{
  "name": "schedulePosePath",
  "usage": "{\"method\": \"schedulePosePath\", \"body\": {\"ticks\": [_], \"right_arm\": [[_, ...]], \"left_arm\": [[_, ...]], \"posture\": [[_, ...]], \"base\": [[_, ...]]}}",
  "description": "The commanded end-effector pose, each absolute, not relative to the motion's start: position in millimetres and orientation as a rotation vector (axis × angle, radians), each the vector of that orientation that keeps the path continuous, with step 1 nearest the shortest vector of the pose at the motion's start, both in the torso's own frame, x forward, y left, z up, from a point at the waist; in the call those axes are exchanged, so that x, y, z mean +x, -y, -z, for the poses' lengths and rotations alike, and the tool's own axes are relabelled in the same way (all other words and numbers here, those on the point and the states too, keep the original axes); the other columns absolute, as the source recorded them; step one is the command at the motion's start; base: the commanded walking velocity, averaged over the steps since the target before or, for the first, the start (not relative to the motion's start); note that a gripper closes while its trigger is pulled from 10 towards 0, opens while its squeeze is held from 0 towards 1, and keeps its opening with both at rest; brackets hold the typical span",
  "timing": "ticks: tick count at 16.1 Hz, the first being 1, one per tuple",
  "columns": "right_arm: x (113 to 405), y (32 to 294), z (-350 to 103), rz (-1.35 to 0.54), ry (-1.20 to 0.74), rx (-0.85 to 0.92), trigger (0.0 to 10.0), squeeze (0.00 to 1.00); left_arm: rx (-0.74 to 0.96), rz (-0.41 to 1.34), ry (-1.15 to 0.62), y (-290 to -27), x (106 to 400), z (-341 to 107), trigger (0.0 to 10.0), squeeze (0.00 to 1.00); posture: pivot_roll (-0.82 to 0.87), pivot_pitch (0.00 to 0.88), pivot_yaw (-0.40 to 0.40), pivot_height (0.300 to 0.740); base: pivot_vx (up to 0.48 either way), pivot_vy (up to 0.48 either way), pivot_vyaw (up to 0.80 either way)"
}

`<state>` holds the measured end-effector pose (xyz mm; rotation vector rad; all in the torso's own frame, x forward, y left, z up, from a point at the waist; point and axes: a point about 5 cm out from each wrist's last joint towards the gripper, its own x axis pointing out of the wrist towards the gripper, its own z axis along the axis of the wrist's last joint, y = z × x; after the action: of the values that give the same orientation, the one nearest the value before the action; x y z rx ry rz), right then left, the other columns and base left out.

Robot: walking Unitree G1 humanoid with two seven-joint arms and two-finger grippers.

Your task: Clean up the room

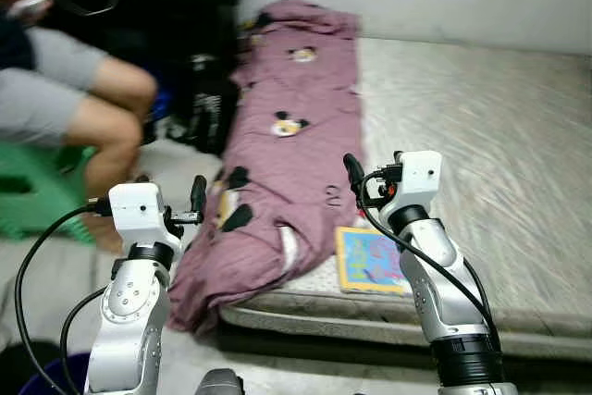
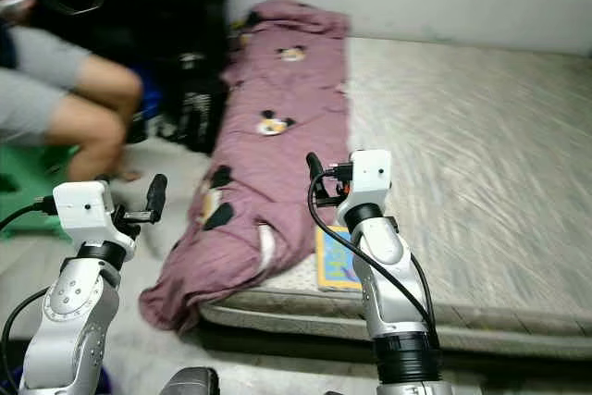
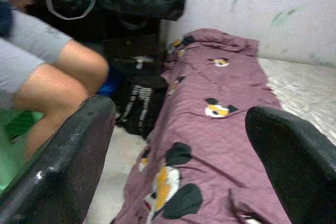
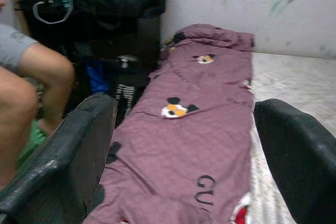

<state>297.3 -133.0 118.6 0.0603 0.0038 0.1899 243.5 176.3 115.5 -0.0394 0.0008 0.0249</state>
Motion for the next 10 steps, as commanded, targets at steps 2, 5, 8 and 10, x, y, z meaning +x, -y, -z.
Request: {"method": "schedulePosePath", "body": {"ticks": [2,5,8,10], "right_arm": [[299.8,136.0,-121.5,-0.182,0.004,0.053,10.0,0.00],[299.7,136.0,-121.3,-0.183,0.002,0.052,10.0,0.00],[300.0,136.1,-120.7,-0.182,-0.002,0.054,10.0,0.00],[300.2,135.4,-120.7,-0.187,-0.002,0.043,10.0,0.00]], "left_arm": [[-0.036,-0.011,0.000,-174.2,244.4,-116.4,10.0,0.00],[-0.035,-0.007,-0.001,-173.6,244.4,-116.4,10.0,0.00],[-0.032,0.001,0.001,-172.6,244.5,-116.8,10.0,0.00],[-0.031,0.004,0.002,-172.3,244.6,-117.0,10.0,0.00]], "posture": [[-0.04,0.000,-0.052,0.740],[-0.05,0.000,-0.051,0.740],[-0.05,0.000,-0.051,0.740],[-0.05,0.000,-0.051,0.740]], "base": [[0.000,0.000,0.00],[0.000,0.000,0.00],[0.000,0.000,0.00],[0.000,0.000,0.33]]}}
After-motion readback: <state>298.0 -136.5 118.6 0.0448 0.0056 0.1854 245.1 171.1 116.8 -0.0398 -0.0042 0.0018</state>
